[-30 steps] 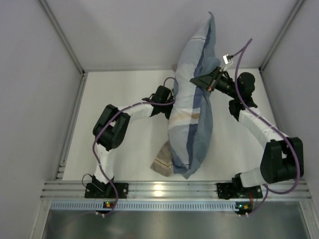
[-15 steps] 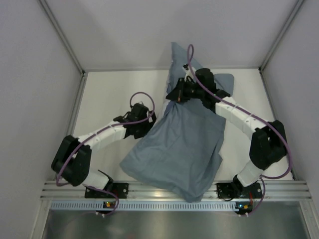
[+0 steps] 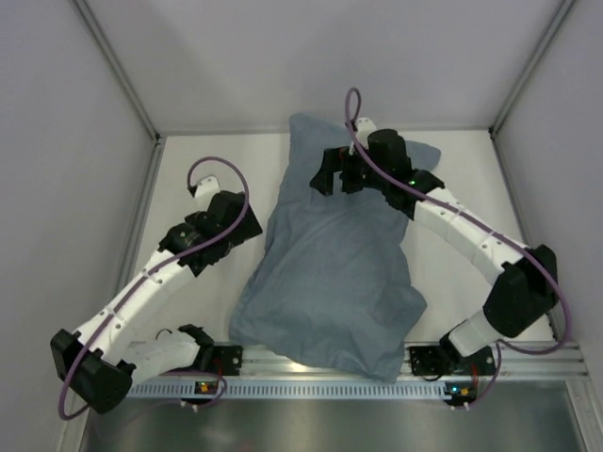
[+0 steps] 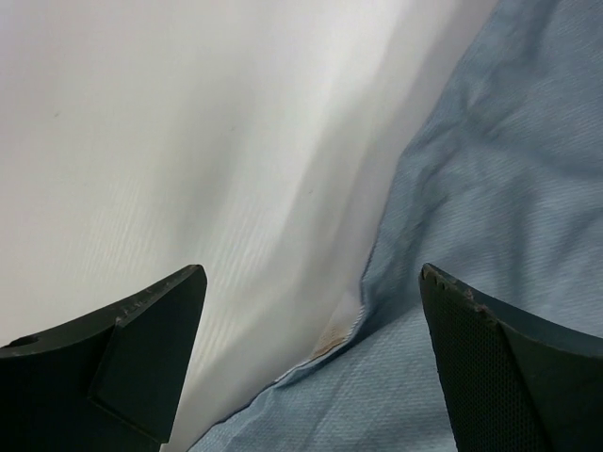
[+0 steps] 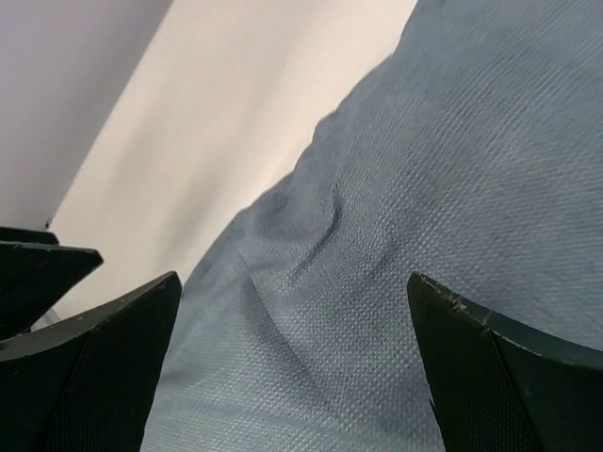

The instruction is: Remove the pillowcase from the pillow

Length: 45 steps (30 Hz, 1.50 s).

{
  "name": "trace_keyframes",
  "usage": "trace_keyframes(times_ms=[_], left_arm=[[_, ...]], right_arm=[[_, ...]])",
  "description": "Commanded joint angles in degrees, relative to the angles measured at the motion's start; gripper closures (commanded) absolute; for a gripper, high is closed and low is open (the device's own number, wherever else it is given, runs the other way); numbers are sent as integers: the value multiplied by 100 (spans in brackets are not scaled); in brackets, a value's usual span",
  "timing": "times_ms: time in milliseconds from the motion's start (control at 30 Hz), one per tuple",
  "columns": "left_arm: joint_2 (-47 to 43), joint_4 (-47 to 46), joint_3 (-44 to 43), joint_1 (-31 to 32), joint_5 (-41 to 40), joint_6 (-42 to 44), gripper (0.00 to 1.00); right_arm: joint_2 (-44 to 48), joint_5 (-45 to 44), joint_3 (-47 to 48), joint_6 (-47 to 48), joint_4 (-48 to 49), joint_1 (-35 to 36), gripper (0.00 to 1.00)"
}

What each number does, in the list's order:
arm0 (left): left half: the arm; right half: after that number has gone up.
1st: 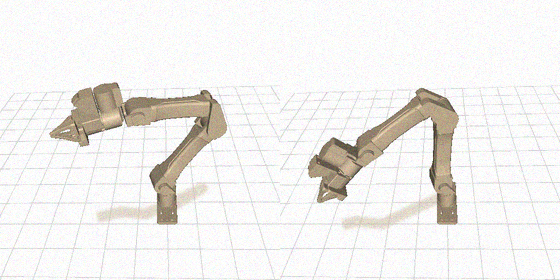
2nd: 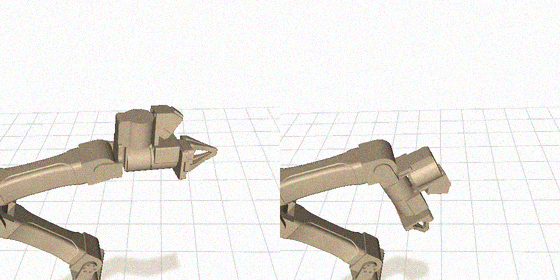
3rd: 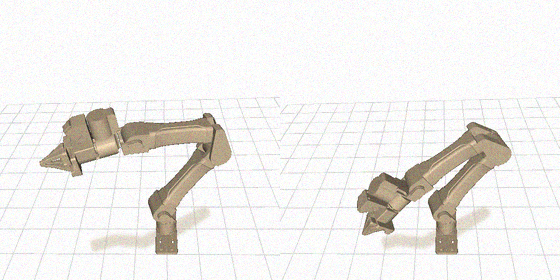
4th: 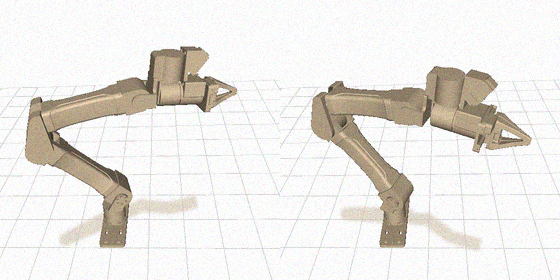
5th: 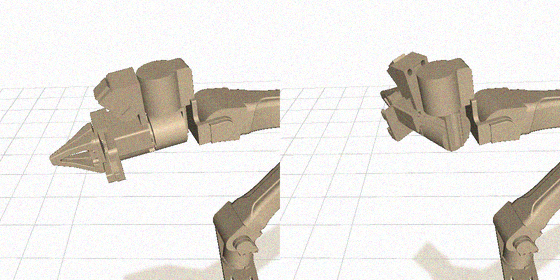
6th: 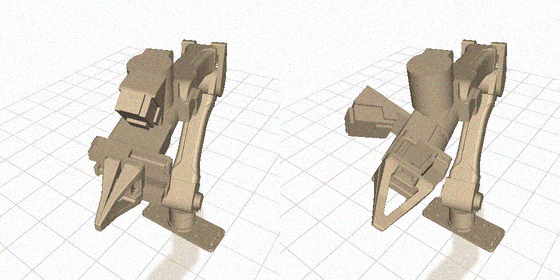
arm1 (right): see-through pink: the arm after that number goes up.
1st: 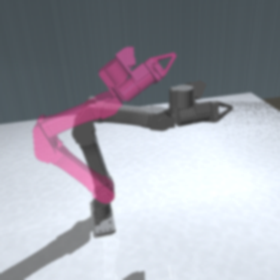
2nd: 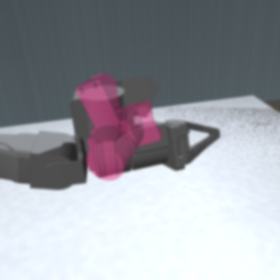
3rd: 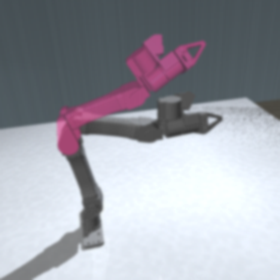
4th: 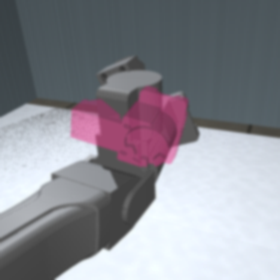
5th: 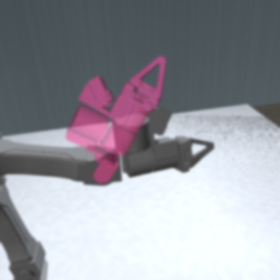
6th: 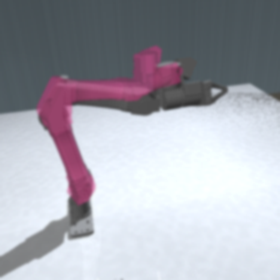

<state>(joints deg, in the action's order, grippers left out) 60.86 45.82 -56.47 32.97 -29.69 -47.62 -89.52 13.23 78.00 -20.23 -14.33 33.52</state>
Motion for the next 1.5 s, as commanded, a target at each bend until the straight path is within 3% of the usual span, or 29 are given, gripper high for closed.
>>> trace_keyframes(times_ms=[0,100,200,233,333,367,467,500,667,900,1067,1167,1333,1467], left_arm=[[39,305,-628,25,2,340,3],[101,-160,-656,227,978,524,12],[-56,-869,-270,447,1831,630,30],[-109,-1021,-146,456,1983,657,41],[-232,-1277,109,456,2317,657,51],[-259,-1321,136,456,2475,657,65],[-425,-1716,390,465,3301,491,86],[-478,-1821,574,499,3460,342,100],[-698,-2471,1128,833,4225,-72,100],[-392,-3437,2086,1826,4120,-765,100],[258,-3896,2640,1880,3639,-1048,100],[889,-3862,2318,1626,3408,-865,100],[1700,-3721,1570,212,4049,-407,100],[2008,-2583,333,-1087,3175,504,100]], right_arm=[[978,-532,67,212,-316,-179,1],[1312,-935,-196,195,-588,-311,1],[1559,-1367,-634,160,-799,-355,1],[1656,-1507,-776,125,-808,-355,1],[1981,-1788,-1400,-68,-756,-442,1],[2008,-1868,-1532,-139,-738,-512,1],[2026,-1781,-1901,-201,-756,-775,2],[1982,-1754,-2024,-201,-756,-820,2],[1938,-1772,-2341,-201,-659,-961,4],[1762,-973,-2920,-358,-195,-952,6],[1798,-489,-4114,-789,806,-856,9],[1579,-418,-4555,-904,1046,-716,11],[1533,-812,-5048,-1219,1301,13,11],[2006,-1164,-5347,-1799,1371,1363,12]])
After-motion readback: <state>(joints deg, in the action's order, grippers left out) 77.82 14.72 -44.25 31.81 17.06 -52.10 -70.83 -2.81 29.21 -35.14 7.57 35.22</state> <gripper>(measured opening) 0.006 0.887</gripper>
